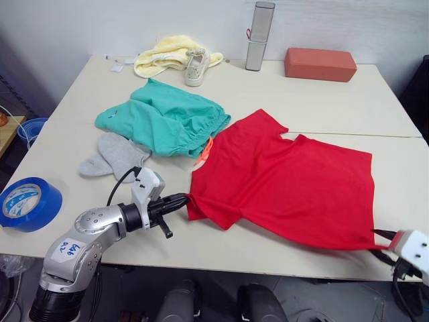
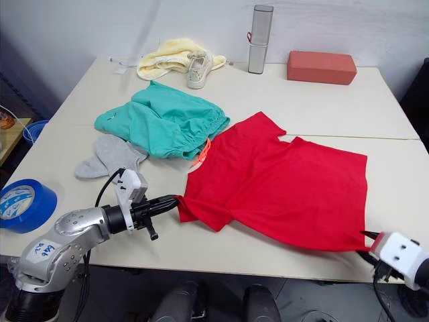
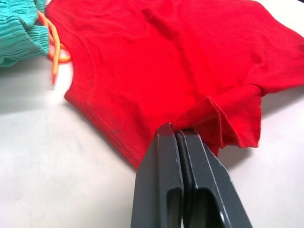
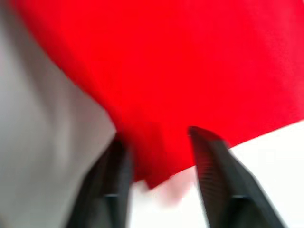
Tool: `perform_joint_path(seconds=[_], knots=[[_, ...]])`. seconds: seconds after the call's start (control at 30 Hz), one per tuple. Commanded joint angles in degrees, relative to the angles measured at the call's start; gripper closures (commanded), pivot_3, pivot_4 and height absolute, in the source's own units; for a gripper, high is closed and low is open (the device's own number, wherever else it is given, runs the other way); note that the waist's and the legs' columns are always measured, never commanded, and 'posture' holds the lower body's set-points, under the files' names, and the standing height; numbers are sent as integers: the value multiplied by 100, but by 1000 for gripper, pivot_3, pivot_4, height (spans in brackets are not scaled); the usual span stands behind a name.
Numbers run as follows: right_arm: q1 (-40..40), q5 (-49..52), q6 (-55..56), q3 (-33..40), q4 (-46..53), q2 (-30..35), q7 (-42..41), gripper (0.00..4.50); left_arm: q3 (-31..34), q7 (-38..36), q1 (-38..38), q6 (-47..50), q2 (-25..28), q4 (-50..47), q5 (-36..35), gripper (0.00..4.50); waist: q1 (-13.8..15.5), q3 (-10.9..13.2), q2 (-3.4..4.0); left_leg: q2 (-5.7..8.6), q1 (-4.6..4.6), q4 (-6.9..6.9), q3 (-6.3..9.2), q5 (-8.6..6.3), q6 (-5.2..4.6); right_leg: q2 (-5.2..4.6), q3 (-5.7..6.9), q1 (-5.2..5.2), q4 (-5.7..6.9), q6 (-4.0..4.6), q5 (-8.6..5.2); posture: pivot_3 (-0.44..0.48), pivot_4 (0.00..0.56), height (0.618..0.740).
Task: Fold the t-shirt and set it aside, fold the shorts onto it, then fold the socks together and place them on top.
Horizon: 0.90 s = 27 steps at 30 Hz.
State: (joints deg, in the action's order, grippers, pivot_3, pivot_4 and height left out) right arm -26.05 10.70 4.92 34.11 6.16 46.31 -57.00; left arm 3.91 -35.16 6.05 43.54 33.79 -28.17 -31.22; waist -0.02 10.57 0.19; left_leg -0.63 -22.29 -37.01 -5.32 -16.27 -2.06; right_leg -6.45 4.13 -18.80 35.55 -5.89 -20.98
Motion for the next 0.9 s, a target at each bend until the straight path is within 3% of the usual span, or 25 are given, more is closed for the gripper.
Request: perform_joint_path(seconds=[0.03,0.07,0.2,0.3,0.43,0.6,0.9], knots=[[38,1234,-1605,254,532,-52,36,4188,2,11,44,-77,-3,15,22,4500,1,0,0,0,0,1,0,0,0,0,0,0,0,0,0,0,150,740],[40,1448,-2004,283,628,-9,56,4475,-13,12,46,-79,-6,15,28,4500,2,0,0,0,0,2,2,0,0,0,0,0,0,0,0,0,150,740],[-36,1729,-2503,249,847,247,-265,4475,-73,-28,49,-122,22,39,68,4500,15,0,1,0,-2,2,2,-3,-3,-2,-1,-1,-2,0,0,0,150,740],[-273,1425,-1830,217,729,498,-911,4475,-61,-106,24,-179,112,51,105,4500,14,0,1,0,-3,2,1,-6,-4,-2,-2,-2,-5,0,0,0,150,740],[-233,1426,-1475,351,498,537,-1131,4475,-47,-187,-33,-282,198,56,172,4500,13,3,-5,0,-3,6,0,-7,-3,-1,-1,-2,-9,0,0,0,150,740],[-462,1211,-246,683,85,404,-1587,4475,-9,-473,-243,-575,370,6,252,4500,13,3,-5,0,-3,9,-1,-8,-1,-1,-1,-2,-13,0,0,0,150,740],[-1099,1123,1918,735,-608,-91,-2293,4475,192,-1784,-1564,-1904,1086,-121,428,4500,-4,5,-6,-1,-1,41,-2,-24,31,-1,-3,-1,-49,3,-2,0,150,740]])
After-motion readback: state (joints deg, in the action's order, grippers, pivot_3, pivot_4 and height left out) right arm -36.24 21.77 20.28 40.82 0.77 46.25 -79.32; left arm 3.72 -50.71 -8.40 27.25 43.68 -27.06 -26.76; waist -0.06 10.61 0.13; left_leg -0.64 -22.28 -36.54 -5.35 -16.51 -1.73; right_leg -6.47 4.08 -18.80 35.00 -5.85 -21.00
